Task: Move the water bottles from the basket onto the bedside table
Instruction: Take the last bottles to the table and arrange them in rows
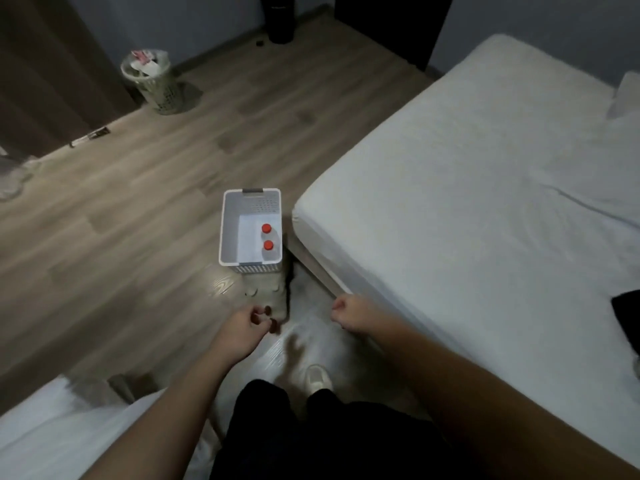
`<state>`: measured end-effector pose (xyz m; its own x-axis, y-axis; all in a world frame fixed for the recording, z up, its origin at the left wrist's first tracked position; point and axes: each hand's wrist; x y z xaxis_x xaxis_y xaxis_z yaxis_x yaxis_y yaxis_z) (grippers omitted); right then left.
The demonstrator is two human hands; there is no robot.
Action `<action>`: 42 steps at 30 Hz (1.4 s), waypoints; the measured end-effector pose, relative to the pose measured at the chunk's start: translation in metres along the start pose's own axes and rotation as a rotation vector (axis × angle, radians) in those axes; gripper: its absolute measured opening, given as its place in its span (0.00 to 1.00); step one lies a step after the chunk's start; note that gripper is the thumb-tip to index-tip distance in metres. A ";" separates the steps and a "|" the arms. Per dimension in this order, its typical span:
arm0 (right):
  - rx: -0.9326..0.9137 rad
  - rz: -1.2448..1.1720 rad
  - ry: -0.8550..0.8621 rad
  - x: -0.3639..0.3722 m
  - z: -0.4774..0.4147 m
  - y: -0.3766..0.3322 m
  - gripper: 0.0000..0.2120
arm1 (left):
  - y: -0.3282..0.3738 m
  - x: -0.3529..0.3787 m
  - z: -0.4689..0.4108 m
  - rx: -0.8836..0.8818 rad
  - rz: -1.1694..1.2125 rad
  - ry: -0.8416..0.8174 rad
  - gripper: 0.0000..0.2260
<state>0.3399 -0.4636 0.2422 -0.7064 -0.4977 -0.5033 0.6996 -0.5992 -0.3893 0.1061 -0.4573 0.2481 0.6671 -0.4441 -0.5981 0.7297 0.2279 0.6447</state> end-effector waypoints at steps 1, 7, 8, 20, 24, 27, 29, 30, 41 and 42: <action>0.010 0.014 -0.013 -0.001 -0.005 -0.010 0.15 | -0.004 -0.006 -0.009 -0.007 -0.002 -0.001 0.12; 0.058 0.018 -0.024 -0.001 -0.045 -0.050 0.15 | -0.026 -0.044 -0.064 -0.014 -0.070 -0.125 0.13; 0.079 0.008 -0.025 0.000 -0.053 -0.057 0.15 | -0.030 -0.053 -0.077 -0.011 -0.090 -0.154 0.13; 0.303 -0.209 -0.086 0.040 -0.170 -0.185 0.13 | -0.047 -0.137 -0.297 0.253 -0.359 -0.464 0.19; 0.360 -0.406 -0.009 0.059 -0.237 -0.202 0.16 | -0.057 -0.114 -0.371 0.337 -0.426 -0.473 0.22; 0.421 -0.571 0.089 0.076 -0.286 -0.204 0.13 | -0.072 -0.091 -0.415 0.397 -0.489 -0.482 0.26; 0.440 -0.580 0.143 0.087 -0.314 -0.201 0.11 | -0.081 -0.075 -0.437 0.442 -0.523 -0.493 0.28; 0.452 -0.581 0.163 0.092 -0.326 -0.199 0.13 | -0.086 -0.068 -0.447 0.466 -0.540 -0.501 0.28; 0.429 -0.296 0.178 0.123 -0.385 -0.187 0.25 | -0.113 -0.021 -0.509 0.819 -0.804 -0.687 0.24; 0.419 -0.260 0.195 0.125 -0.387 -0.187 0.25 | -0.113 -0.019 -0.511 0.826 -0.827 -0.704 0.24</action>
<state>0.1624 -0.1716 -0.0463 -0.7900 -0.1971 -0.5805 0.3723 -0.9066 -0.1989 0.0879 -0.0321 -0.0567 -0.3147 -0.5973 -0.7377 0.4079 -0.7869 0.4630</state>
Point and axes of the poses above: each hand's wrist, its own z-axis away from the middle knuckle, its own x-axis out of the palm, y = z × x, and after that the axes turned 9 degrees about x, right-handed
